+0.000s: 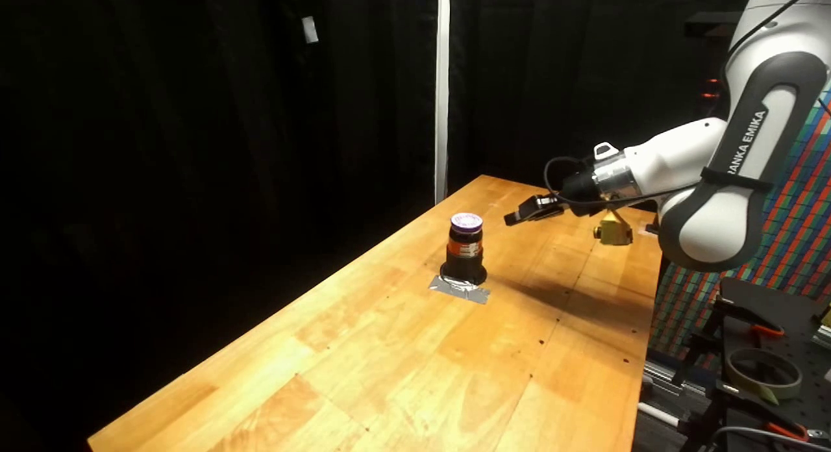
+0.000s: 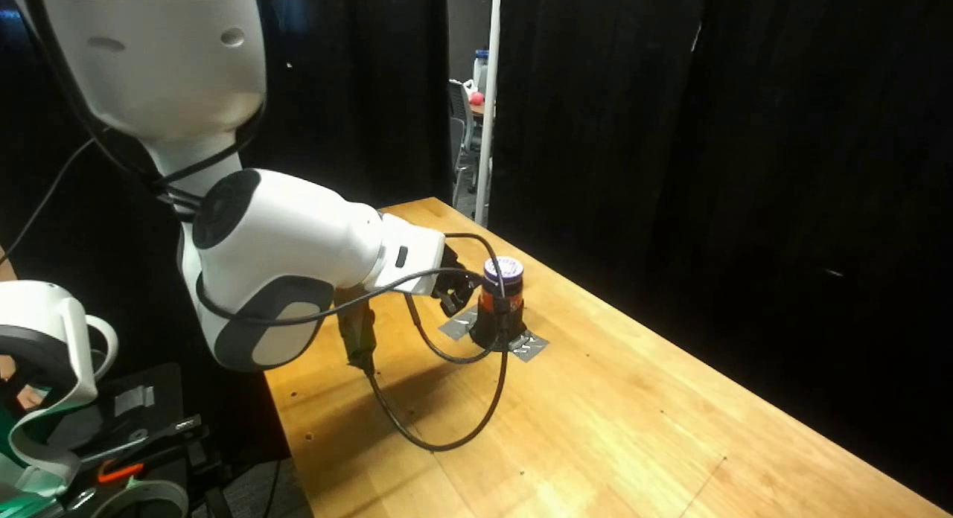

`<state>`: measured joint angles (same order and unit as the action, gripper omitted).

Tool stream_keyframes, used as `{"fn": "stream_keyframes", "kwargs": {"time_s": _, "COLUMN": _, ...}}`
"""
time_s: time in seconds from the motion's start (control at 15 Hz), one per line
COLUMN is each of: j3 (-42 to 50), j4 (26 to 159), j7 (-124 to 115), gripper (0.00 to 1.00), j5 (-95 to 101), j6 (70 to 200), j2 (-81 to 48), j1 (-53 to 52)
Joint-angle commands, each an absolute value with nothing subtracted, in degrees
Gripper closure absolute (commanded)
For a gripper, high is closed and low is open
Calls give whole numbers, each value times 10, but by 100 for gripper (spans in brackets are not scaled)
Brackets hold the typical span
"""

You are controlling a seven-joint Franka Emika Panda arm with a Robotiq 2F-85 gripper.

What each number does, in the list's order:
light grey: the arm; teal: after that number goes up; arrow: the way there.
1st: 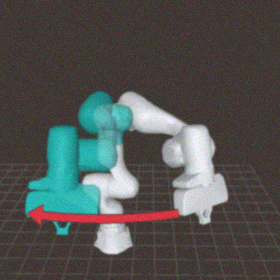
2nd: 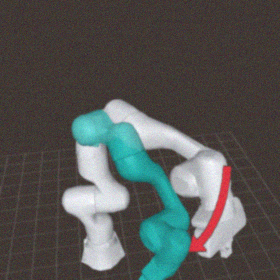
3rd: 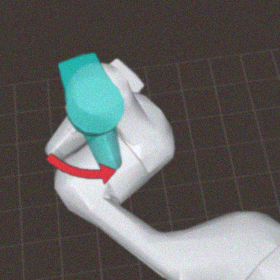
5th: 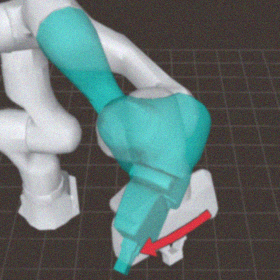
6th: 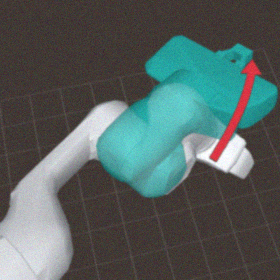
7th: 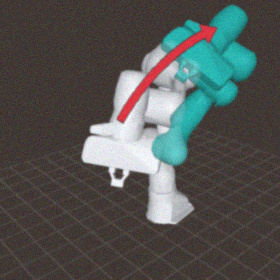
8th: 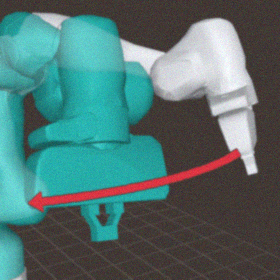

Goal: Put a rubber band around the cup

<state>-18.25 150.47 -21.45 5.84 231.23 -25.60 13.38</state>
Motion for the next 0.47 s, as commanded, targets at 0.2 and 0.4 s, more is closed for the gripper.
{"fn": "stream_keyframes", "kwargs": {"time_s": 0.2, "j3": -135, "j4": 1527, "j7": -279, "gripper": 63, "j5": 130, "j6": 2395, "j2": -272, "j1": 124}}
{"fn": "stream_keyframes", "kwargs": {"time_s": 0.4, "j3": -125, "j4": 1516, "j7": -280, "gripper": 64, "j5": 130, "j6": 2379, "j2": -280, "j1": 114}}
